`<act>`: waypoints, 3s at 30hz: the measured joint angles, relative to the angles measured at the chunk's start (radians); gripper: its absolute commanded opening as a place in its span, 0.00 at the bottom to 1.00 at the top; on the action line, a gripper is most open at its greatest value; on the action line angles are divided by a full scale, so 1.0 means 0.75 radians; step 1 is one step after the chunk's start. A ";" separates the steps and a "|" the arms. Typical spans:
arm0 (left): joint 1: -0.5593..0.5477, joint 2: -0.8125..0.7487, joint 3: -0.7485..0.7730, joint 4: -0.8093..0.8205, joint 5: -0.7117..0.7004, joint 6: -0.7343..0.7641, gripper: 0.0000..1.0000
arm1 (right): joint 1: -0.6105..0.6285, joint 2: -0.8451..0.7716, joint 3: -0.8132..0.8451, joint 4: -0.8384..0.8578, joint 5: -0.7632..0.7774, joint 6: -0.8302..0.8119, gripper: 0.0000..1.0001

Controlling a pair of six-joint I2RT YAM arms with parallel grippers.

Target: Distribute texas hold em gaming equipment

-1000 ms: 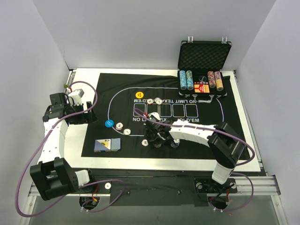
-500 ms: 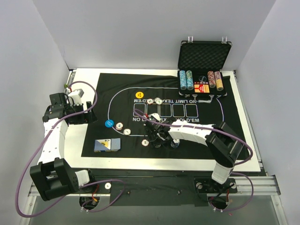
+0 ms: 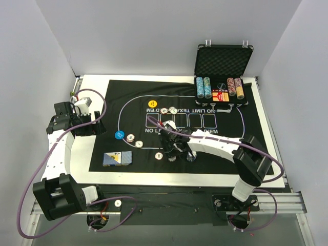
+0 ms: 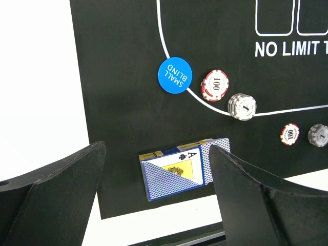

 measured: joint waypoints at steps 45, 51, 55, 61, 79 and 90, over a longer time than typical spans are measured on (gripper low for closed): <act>0.000 -0.001 0.000 -0.029 0.001 0.016 0.93 | -0.878 0.112 0.001 0.009 0.094 0.026 0.33; 0.000 -0.001 0.001 -0.036 0.002 0.016 0.93 | -0.892 0.114 -0.023 0.026 0.105 0.037 0.61; 0.000 -0.001 0.011 -0.045 0.002 0.015 0.93 | -0.892 0.100 -0.040 0.050 0.111 0.034 0.67; 0.000 -0.001 0.037 -0.046 0.004 0.015 0.93 | -0.868 -0.036 -0.079 0.033 0.144 0.034 0.68; 0.000 -0.001 0.038 -0.045 0.016 0.009 0.93 | -0.294 -0.430 -0.225 -0.211 0.108 0.000 0.77; 0.000 -0.001 0.038 -0.045 0.017 0.009 0.93 | -0.264 -0.390 -0.238 -0.191 0.097 0.011 0.75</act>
